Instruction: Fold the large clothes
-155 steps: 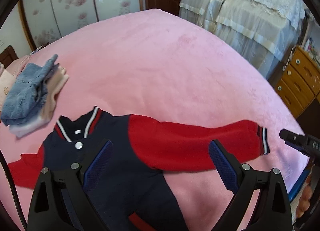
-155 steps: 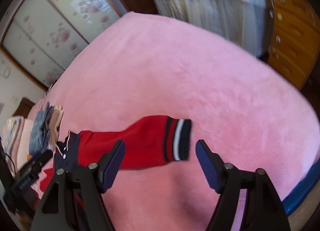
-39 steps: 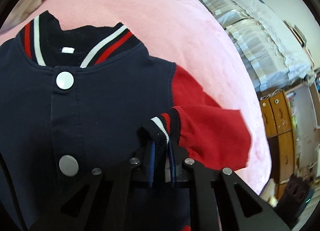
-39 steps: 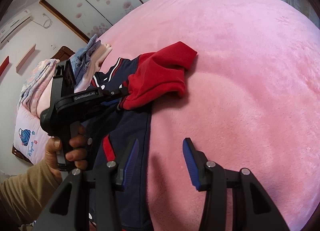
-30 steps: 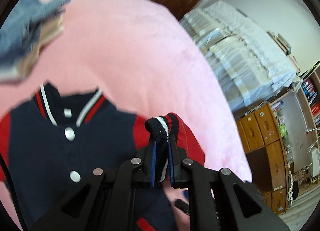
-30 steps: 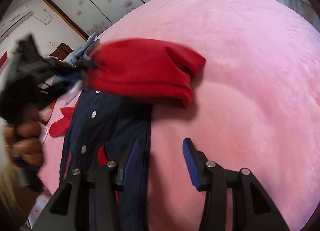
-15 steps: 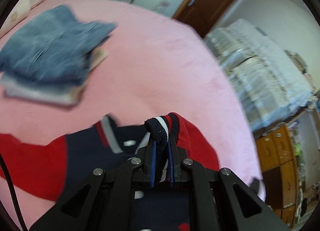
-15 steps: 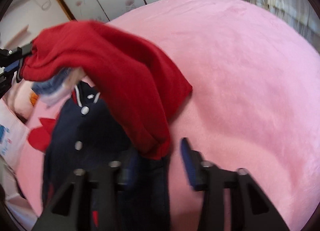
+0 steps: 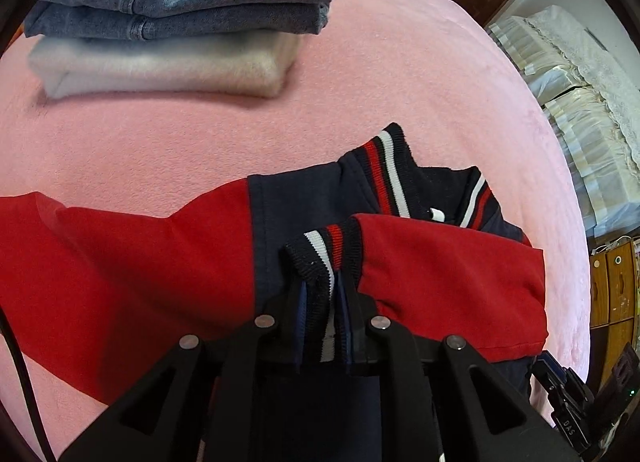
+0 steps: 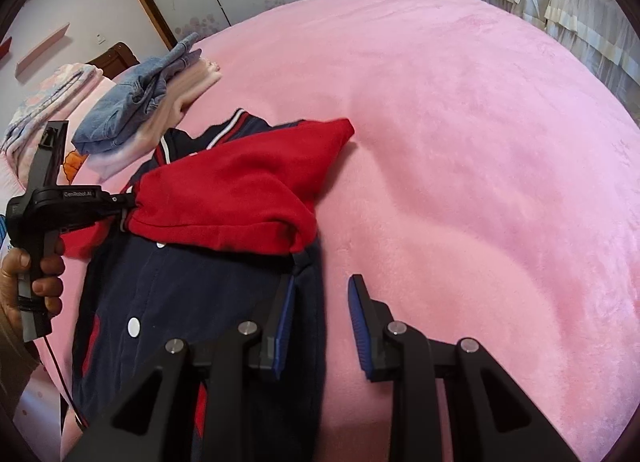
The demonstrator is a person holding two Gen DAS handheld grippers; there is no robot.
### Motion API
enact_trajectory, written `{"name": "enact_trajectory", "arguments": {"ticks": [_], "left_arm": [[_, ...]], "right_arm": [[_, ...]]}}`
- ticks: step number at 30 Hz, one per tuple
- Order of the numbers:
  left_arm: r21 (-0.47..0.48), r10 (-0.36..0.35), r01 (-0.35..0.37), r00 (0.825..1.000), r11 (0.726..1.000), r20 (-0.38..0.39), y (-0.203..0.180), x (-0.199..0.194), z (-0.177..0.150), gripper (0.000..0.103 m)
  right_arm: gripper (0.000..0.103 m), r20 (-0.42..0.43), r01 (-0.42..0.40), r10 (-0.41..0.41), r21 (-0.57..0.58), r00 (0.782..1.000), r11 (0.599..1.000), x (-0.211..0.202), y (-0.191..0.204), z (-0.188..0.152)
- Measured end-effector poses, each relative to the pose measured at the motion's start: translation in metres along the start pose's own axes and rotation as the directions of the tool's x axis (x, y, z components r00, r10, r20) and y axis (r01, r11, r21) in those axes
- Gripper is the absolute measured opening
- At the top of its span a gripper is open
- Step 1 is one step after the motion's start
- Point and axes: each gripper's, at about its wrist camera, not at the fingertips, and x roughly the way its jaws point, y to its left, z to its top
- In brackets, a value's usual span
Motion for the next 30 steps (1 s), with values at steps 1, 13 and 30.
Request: {"name": "enact_trajectory", "arguments": {"ticks": [1,13,30], "left_arm": [[0.002,0.002,-0.002,1.0,1.0,0.0,-0.002,-0.001,0.0,0.012],[0.067,-0.002,0.003,1.0,0.998,-0.019,-0.015,-0.01,-0.009,0.012],[0.591,0.137,-0.11,0.991,0.799,-0.001,-0.102,-0.05,-0.009,0.047]], "right_arm": [[0.027,-0.001,0.005,-0.005,-0.009,1.0,1.0,0.001,0.002,0.001],[0.013,0.063,0.077,-0.073,-0.072,0.995,0.994,0.009,0.018,0.004],[0.03,0.035,-0.028,0.028,-0.01,0.999,1.0,-0.011,0.003,-0.01]]}}
